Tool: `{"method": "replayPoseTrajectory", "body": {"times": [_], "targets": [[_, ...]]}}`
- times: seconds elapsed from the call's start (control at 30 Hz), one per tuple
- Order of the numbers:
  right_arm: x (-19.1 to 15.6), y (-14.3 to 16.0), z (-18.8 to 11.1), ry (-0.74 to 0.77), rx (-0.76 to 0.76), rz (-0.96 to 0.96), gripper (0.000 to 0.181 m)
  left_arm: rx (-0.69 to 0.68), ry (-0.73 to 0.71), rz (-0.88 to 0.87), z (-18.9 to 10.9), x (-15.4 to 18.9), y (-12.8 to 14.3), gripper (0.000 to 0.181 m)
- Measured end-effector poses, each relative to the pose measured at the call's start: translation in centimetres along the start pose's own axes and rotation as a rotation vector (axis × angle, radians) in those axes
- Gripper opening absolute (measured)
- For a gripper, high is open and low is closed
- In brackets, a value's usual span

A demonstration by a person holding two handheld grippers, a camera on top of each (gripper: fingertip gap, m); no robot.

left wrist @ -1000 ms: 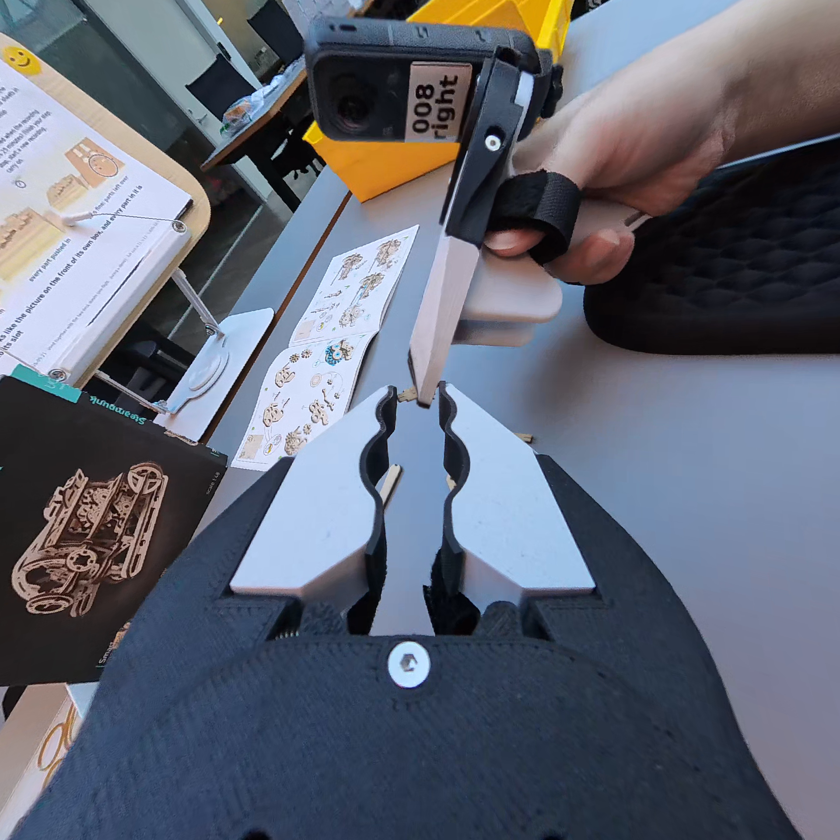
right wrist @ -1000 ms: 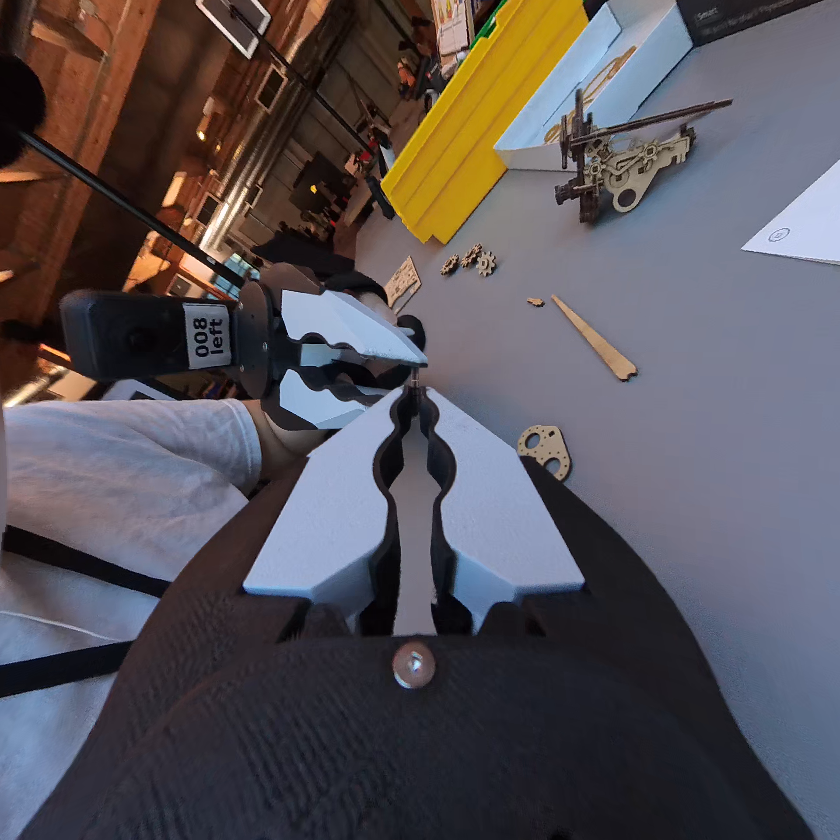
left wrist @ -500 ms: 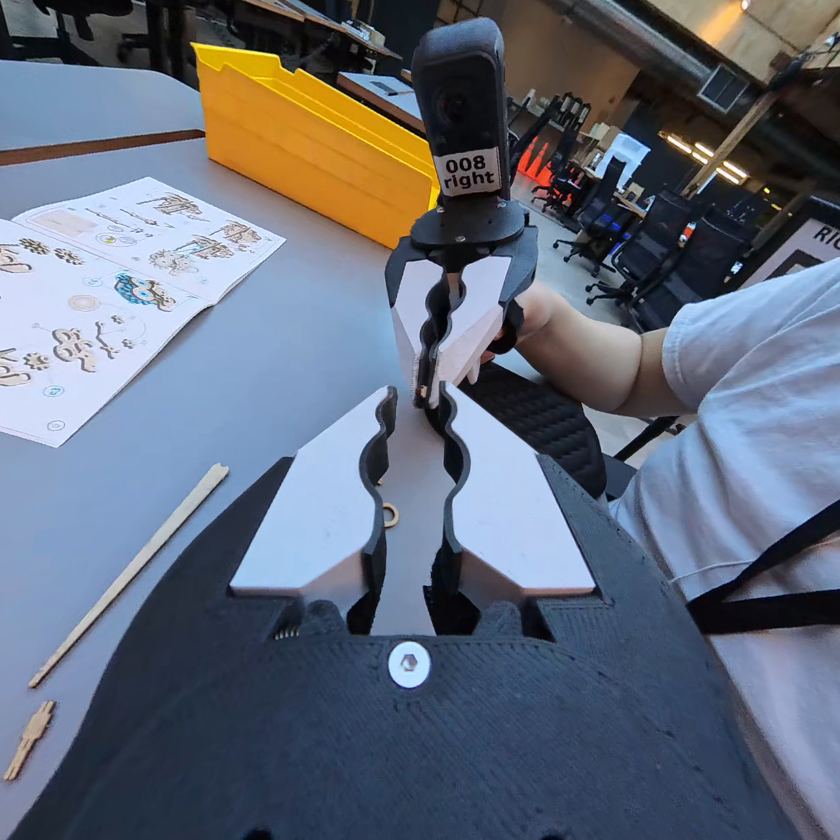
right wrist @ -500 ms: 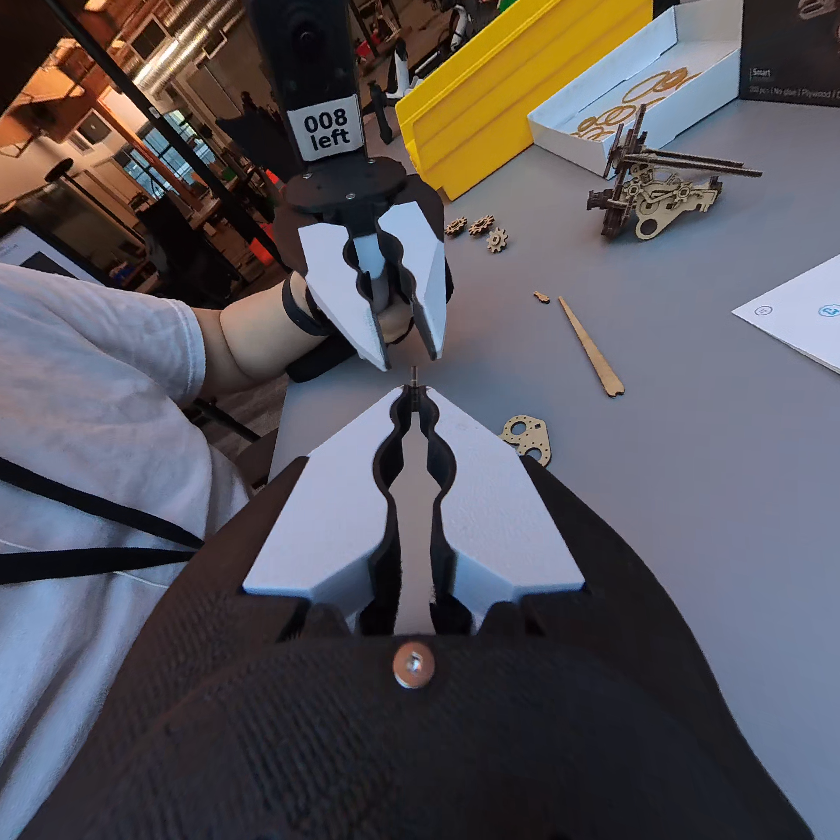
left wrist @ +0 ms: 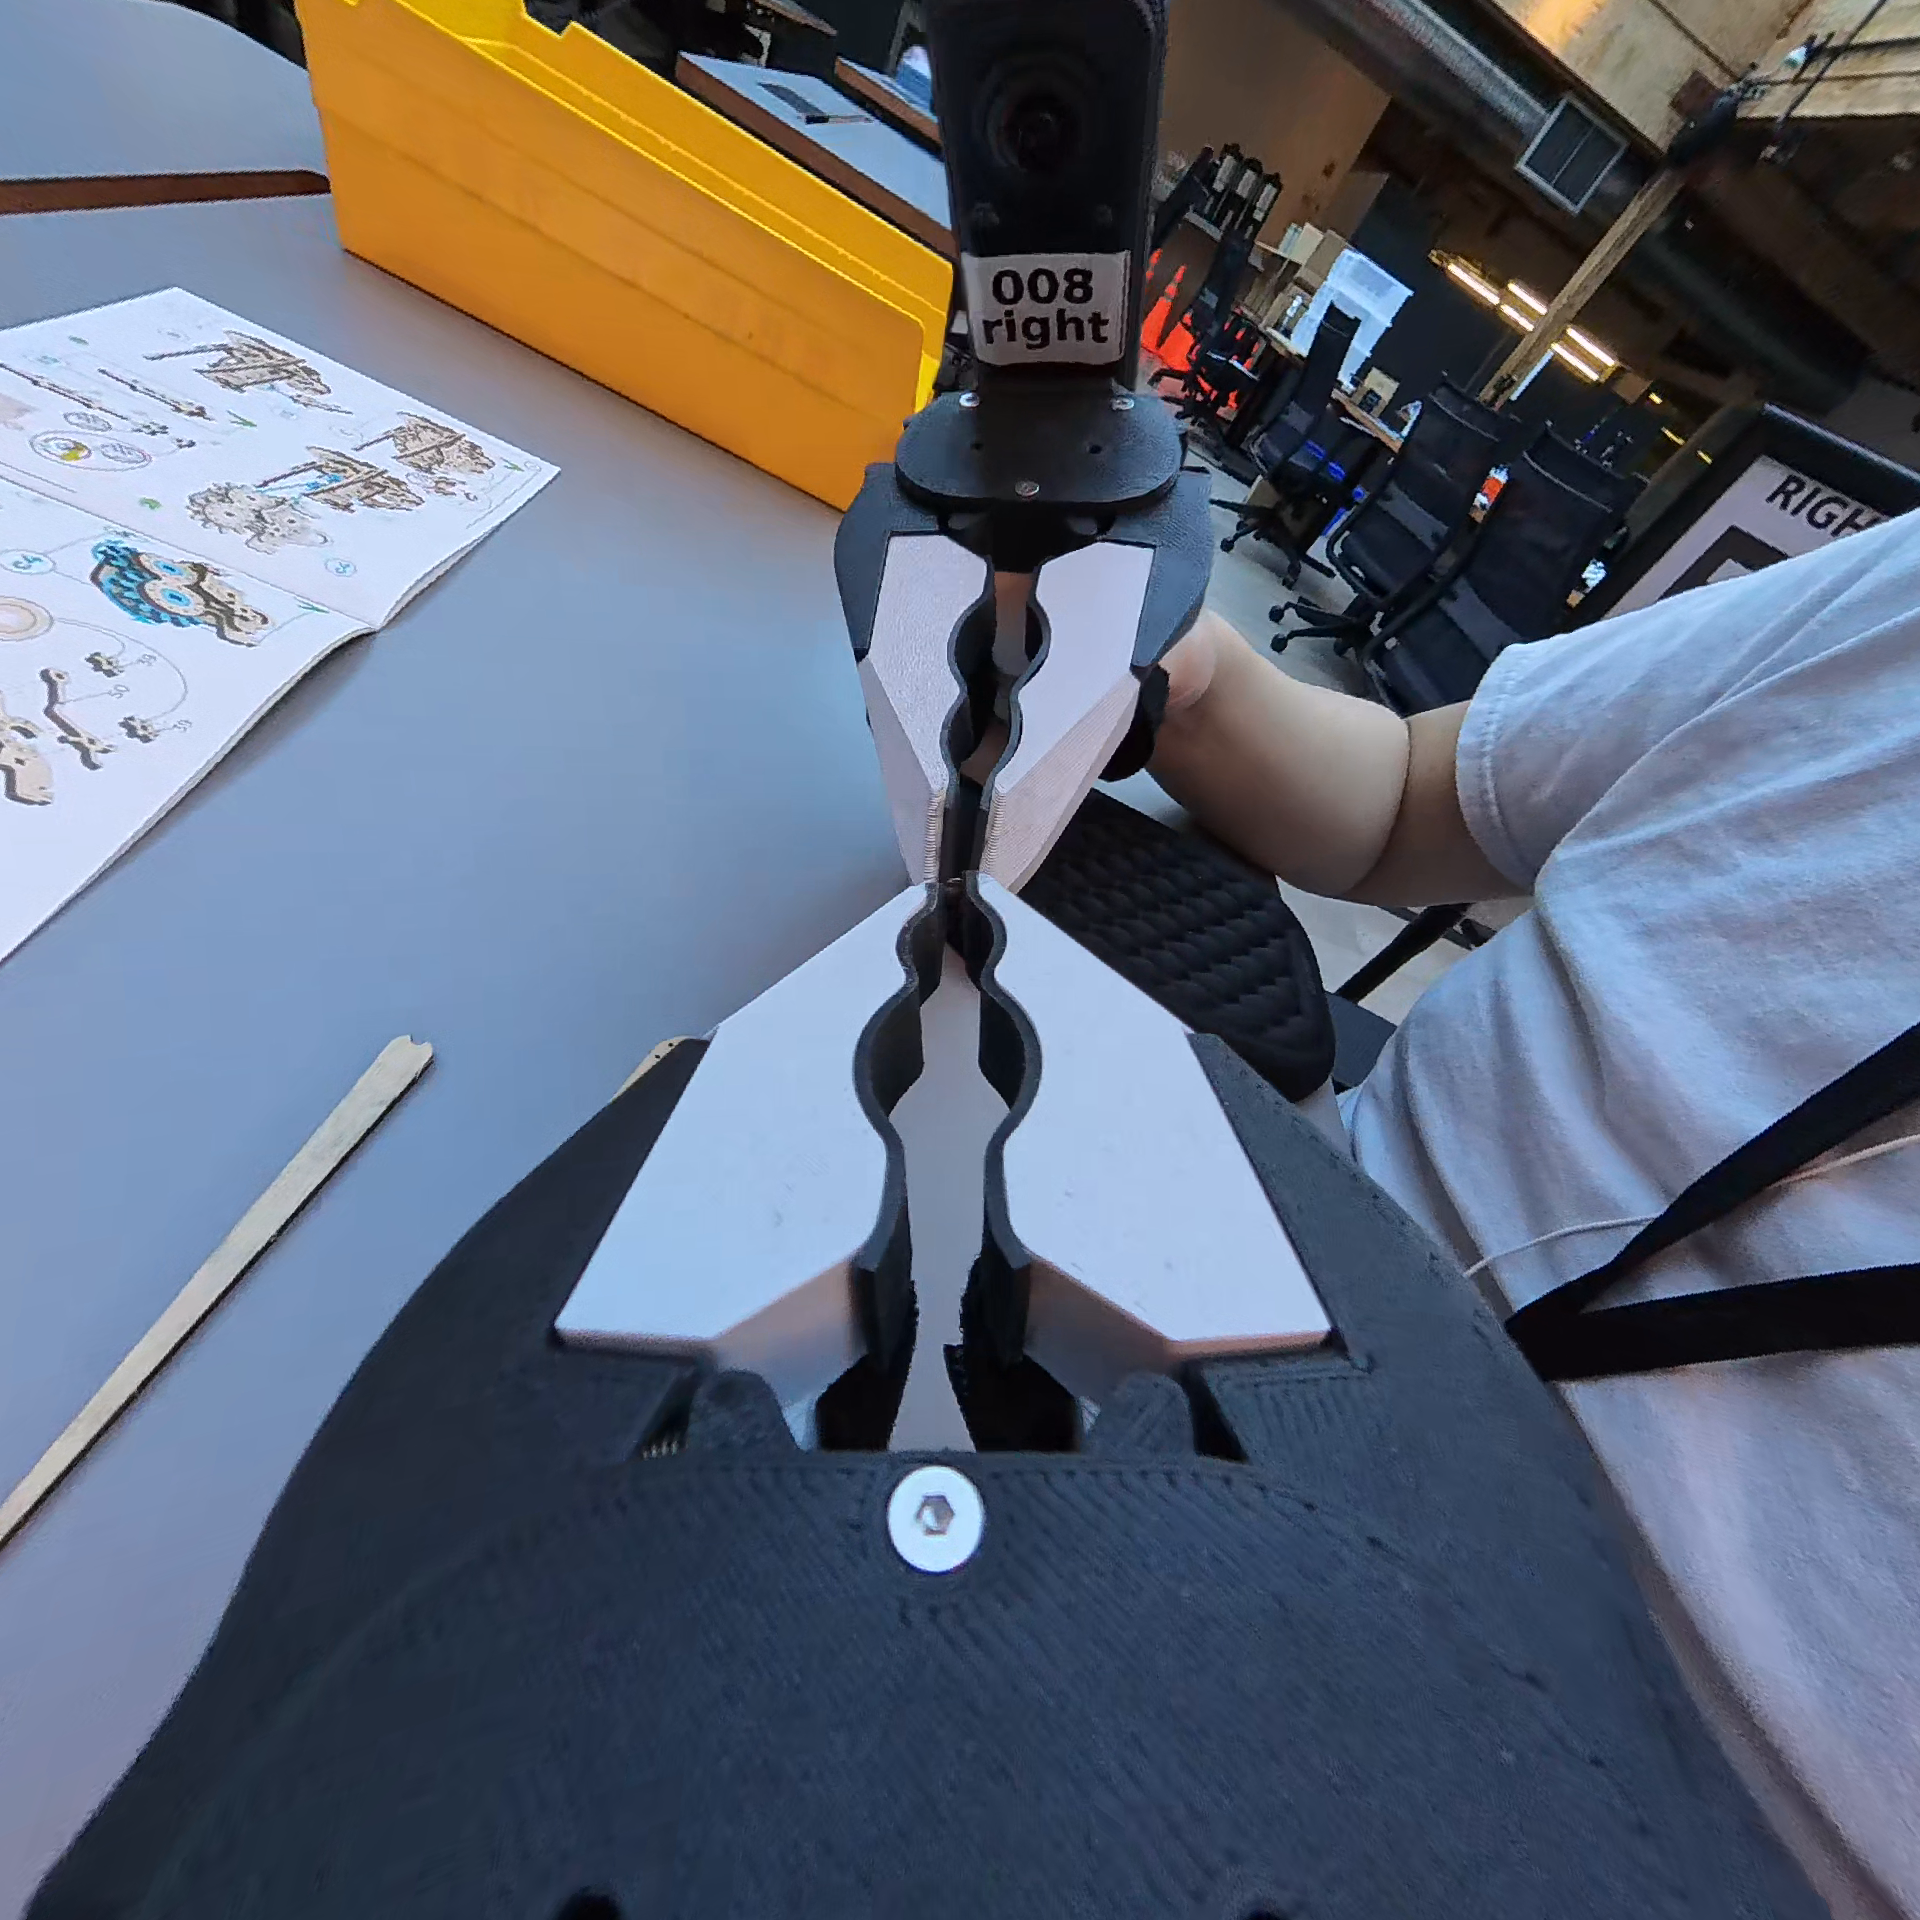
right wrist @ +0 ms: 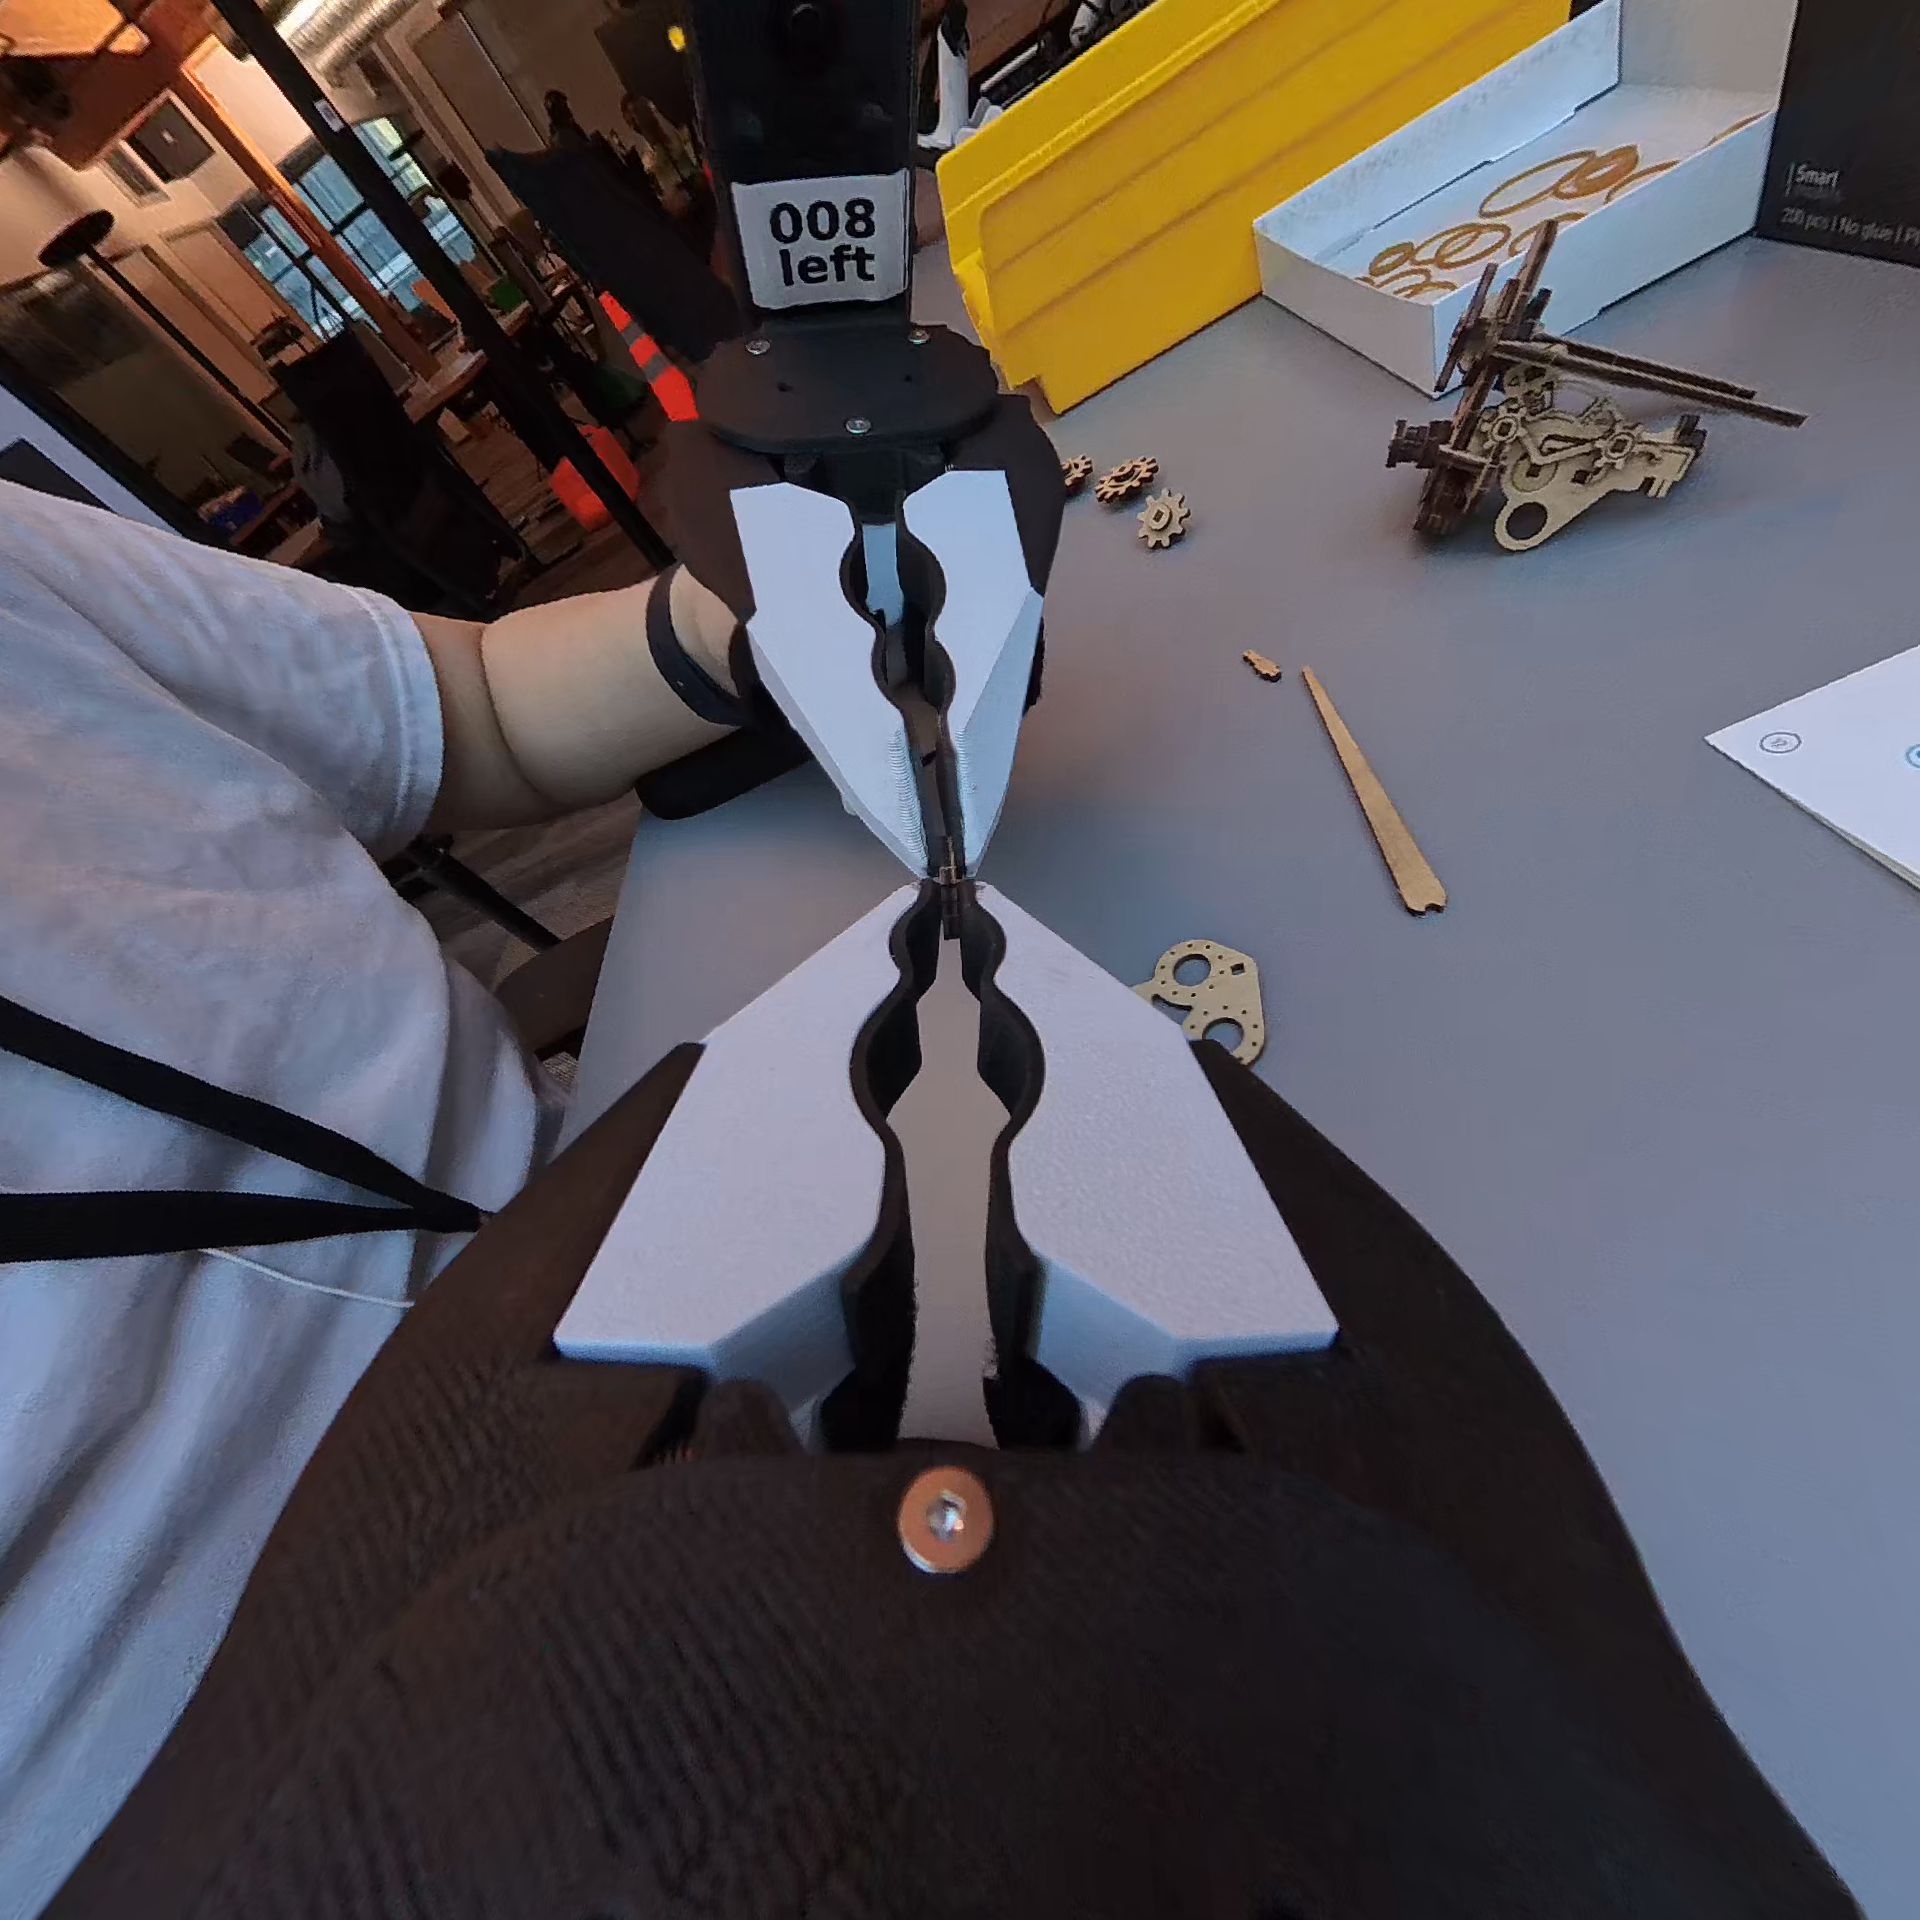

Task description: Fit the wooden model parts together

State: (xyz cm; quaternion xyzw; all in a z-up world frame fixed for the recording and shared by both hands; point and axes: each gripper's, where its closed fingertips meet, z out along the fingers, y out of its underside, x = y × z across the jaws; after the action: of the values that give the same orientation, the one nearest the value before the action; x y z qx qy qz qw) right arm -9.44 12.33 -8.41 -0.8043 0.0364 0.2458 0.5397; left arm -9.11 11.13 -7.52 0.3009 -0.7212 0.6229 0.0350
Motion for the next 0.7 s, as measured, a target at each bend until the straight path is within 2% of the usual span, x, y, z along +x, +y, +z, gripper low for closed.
{"method": "replayPoseTrajectory", "body": {"times": [0.13,0.23,0.3,0.37,0.43,0.5,0.6,0.7], "targets": [[0.5,-0.2,-0.1,0.04,0.016,-0.043,0.004,0.01,-0.024,-0.024,0.0,-0.5,0.1,0.0],[0.3,-1.1,-0.5,0.061,0.072,-0.14,0.031,0.063,-0.036,-0.103,-0.4,-1.1,-0.6,0.0],[-0.8,-2.5,-1.2,0.085,0.165,-0.322,0.047,0.137,-0.018,-0.198,-1.0,-1.4,-1.4,0.0],[-0.9,-3.7,-2.1,0.227,0.225,-0.562,0.052,0.23,0.022,-0.314,-1.7,-1.6,-2.3,0.0],[-0.9,-4.0,-2.4,0.369,0.235,-0.785,0.047,0.29,0.073,-0.407,-2.1,-1.5,-2.8,0.0],[-0.8,-3.5,-1.6,0.441,0.2,-0.89,0.041,0.327,0.095,-0.455,-2.2,-1.4,-3.0,0.0],[-0.3,-3.4,-0.7,0.509,0.175,-0.941,0.034,0.365,0.129,-0.495,-2.0,-0.9,-3.4,0.001],[-0.6,-4.1,-0.8,0.491,0.207,-0.911,0.021,0.364,0.163,-0.522,-1.6,-0.3,-3.3,0.0]]}}
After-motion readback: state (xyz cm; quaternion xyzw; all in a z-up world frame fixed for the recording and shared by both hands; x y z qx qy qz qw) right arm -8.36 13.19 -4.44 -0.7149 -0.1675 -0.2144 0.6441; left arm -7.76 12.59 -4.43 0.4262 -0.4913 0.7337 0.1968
